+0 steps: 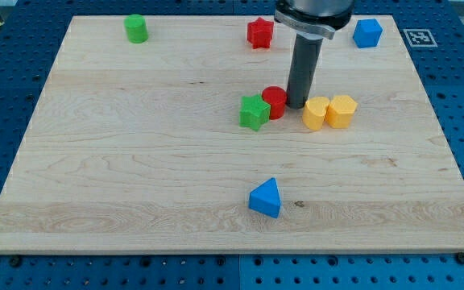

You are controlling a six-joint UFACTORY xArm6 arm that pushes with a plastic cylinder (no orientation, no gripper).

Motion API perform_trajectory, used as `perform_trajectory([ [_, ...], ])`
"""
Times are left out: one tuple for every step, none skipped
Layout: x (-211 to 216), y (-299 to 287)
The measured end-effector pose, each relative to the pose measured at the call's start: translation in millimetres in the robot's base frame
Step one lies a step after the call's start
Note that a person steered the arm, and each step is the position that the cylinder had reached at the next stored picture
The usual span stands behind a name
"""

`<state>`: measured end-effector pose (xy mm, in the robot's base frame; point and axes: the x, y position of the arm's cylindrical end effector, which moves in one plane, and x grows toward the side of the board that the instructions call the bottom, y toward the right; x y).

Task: Place the red circle at the bottom side of the green circle

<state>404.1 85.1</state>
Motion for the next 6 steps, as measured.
perform_trajectory([
  [-12.3, -17.7],
  [-12.7, -30.1],
  [-12.7, -45.7],
  [-12.7, -77.6],
  [-12.7, -81.6],
  [6.3, -79.2],
])
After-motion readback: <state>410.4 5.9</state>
